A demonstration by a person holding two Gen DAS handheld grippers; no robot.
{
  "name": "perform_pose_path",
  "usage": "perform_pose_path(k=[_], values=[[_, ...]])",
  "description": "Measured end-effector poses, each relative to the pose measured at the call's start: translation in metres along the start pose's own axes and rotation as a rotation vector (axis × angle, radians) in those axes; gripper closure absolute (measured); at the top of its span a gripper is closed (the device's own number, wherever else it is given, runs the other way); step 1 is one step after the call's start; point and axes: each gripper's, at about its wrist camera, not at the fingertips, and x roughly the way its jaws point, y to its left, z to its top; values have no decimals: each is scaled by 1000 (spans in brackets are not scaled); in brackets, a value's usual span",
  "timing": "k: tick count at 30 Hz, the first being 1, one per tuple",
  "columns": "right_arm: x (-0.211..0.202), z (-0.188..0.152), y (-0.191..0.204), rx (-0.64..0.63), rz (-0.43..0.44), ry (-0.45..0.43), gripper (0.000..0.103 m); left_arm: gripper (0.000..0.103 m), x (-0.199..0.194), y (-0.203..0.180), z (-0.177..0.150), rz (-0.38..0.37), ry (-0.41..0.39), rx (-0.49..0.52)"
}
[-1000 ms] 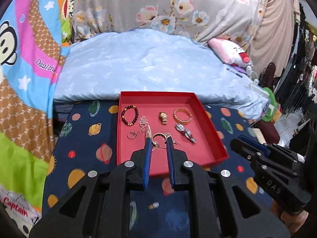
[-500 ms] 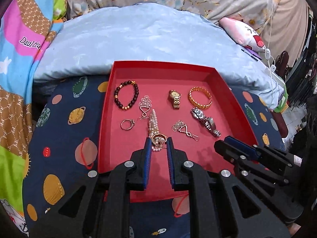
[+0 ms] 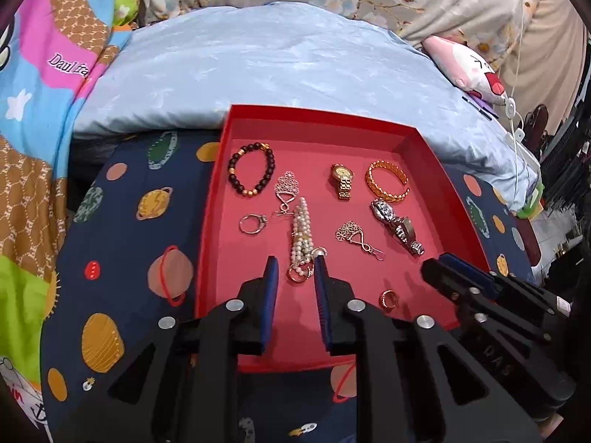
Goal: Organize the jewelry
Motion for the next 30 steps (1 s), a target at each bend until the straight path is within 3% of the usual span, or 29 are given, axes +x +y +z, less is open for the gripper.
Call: perform_pose_path(k=[9, 20, 22, 25, 30], values=[[-39, -13, 5, 5, -17, -39, 76, 84, -39, 6, -8, 56, -39, -18], [-88, -49, 23, 19, -13, -48, 69, 84, -78, -20, -43, 95, -37, 19], [-94, -54, 25, 18, -27, -51, 61, 81, -83, -24, -49, 100, -37, 26], [-106, -62, 28, 19, -52, -62, 44, 65, -90, -30, -58, 128, -46, 41], [-118, -74, 32, 16, -115, -72, 36, 62, -100, -34, -72, 155, -52, 59]])
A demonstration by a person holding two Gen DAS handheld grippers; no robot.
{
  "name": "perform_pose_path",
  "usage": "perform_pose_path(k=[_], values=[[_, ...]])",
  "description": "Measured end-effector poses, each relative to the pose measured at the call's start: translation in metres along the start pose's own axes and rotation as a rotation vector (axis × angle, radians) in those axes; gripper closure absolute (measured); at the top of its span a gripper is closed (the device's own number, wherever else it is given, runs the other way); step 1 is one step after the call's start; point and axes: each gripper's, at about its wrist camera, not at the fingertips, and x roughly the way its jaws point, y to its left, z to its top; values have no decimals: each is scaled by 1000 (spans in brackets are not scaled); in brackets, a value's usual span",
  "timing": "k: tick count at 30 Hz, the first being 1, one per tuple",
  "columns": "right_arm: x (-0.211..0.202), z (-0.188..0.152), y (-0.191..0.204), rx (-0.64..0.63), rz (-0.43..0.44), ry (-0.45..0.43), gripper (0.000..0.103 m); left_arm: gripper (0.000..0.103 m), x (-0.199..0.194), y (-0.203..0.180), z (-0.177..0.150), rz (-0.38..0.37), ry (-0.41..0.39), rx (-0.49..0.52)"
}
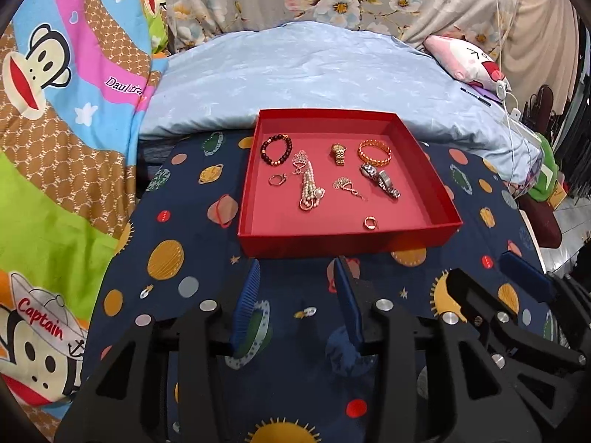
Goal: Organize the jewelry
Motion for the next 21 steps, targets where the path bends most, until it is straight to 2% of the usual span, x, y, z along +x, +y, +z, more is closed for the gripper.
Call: perform_pose_path(k=[3, 5, 8, 21], values=[[-4, -5, -3, 20, -11, 9, 31, 56, -5, 2, -6, 16, 3, -5], [-8, -9, -6, 29, -18, 10, 26, 44, -9, 3, -9, 40, -2, -6], [-13, -14, -9, 43, -33, 11, 20, 35, -14, 5, -13, 60, -10, -7], [-28, -20, -6, 16, -67, -13, 19, 25, -29, 6, -23, 109, -25, -17]])
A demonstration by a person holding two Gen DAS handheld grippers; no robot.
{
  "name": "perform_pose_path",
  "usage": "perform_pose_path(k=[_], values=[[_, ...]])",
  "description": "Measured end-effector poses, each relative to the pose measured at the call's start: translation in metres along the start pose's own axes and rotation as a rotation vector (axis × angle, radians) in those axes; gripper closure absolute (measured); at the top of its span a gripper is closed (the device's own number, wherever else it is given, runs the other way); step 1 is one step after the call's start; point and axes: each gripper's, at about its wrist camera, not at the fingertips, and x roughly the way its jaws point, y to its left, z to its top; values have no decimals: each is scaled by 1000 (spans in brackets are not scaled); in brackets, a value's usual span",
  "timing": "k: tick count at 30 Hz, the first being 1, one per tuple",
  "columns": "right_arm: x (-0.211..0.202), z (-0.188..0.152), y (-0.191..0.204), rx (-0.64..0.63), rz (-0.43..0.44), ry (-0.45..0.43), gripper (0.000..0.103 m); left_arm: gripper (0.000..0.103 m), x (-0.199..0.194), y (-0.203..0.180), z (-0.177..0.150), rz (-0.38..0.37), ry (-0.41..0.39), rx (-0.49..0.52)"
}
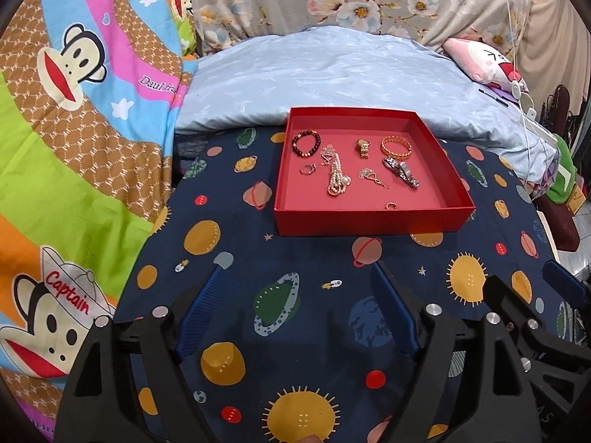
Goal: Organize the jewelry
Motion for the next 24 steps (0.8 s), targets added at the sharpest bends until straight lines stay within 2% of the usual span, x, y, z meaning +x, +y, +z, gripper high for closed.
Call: perform_pose_path(k=[5, 24], values=[[-4, 2, 2, -6, -15, -17, 18, 23, -6, -1, 2, 34, -27, 21], [-5, 3, 2, 16, -14, -22, 18, 23, -7, -1, 5, 60, -42, 22]])
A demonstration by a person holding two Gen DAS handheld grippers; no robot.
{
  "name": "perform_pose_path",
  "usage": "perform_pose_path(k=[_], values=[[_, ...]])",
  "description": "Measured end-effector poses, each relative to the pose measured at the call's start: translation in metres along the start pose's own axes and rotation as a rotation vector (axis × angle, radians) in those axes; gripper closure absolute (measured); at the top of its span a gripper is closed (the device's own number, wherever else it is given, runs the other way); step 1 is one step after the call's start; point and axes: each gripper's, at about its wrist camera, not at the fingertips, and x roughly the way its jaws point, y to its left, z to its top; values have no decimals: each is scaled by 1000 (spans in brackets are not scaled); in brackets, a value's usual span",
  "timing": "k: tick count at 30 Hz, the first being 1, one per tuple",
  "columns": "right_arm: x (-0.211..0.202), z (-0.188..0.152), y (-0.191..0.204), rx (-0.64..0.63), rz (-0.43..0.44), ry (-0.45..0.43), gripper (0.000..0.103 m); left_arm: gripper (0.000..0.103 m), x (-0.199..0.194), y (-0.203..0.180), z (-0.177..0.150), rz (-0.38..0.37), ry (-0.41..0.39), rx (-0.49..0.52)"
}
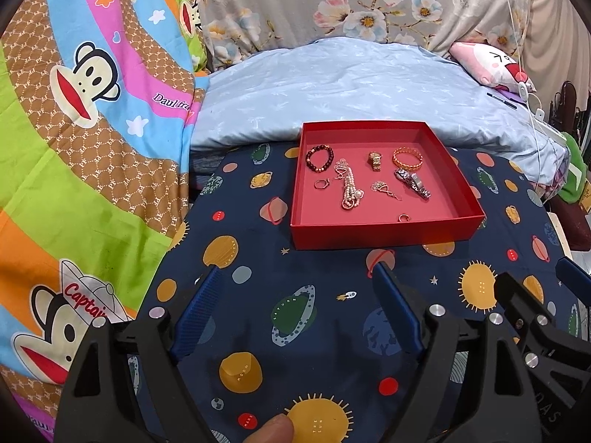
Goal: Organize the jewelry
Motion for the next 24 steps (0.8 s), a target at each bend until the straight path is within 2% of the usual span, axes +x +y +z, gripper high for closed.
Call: perform_pose_path(k=[24], values=[[4, -1, 4, -2, -1, 6, 18, 23, 1, 3, 0, 17, -1, -1]])
